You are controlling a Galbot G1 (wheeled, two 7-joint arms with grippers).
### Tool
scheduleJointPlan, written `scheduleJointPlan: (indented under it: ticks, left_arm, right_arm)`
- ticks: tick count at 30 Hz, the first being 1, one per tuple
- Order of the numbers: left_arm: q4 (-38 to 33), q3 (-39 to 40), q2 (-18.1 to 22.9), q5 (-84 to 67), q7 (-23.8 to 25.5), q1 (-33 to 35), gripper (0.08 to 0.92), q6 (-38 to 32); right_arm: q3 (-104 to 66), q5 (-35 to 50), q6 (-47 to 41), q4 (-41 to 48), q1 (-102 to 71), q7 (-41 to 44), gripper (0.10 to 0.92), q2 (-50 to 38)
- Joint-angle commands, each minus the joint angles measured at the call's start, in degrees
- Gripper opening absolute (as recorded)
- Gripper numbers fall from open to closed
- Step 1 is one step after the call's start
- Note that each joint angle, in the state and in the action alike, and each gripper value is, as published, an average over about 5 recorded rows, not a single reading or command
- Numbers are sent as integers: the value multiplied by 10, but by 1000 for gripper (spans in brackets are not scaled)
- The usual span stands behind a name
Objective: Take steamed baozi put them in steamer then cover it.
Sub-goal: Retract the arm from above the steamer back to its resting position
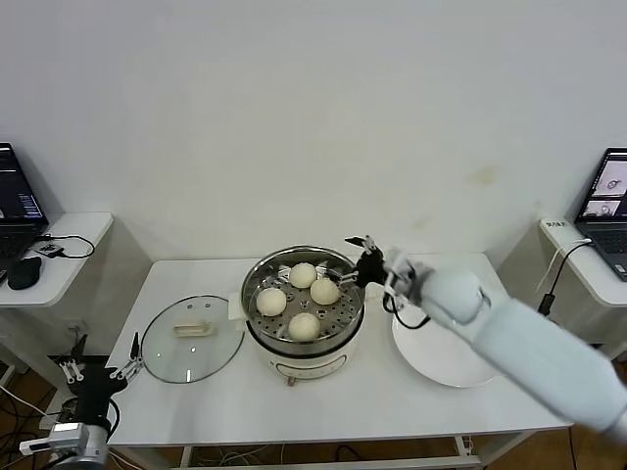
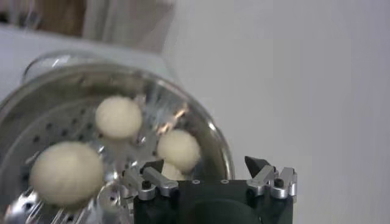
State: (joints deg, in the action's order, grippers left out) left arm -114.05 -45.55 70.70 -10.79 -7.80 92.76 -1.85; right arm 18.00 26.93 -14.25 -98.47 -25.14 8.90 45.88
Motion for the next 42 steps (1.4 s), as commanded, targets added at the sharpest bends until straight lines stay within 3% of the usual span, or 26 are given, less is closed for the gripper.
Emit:
scheduleJointPlan:
  ticks: [1, 7, 16, 21, 28, 42]
  left_arm:
    - [47, 12, 4, 117, -17, -12, 823, -19]
    - [135, 17, -6, 382, -40, -45, 823, -86]
    - [251, 36, -56, 776, -53, -140, 823, -141]
    - [307, 85, -84, 820, -35, -204, 823, -140]
    - [358, 128, -93, 828, -31, -247, 823, -138]
    - [404, 154, -96, 824, -29, -288, 823, -138]
  right_arm:
    - [-447, -117, 263, -41, -457, -34, 823, 138]
    - [-567, -131, 326, -57, -554, -4, 823, 252]
    - [-655, -143, 361, -82, -636, -29, 823, 319]
    - [-680, -145, 365, -100, -658, -36, 823, 328]
    - [-701, -146, 363, -114, -674, -39, 823, 342]
    - [-709, -150, 365, -117, -683, -35, 823, 358]
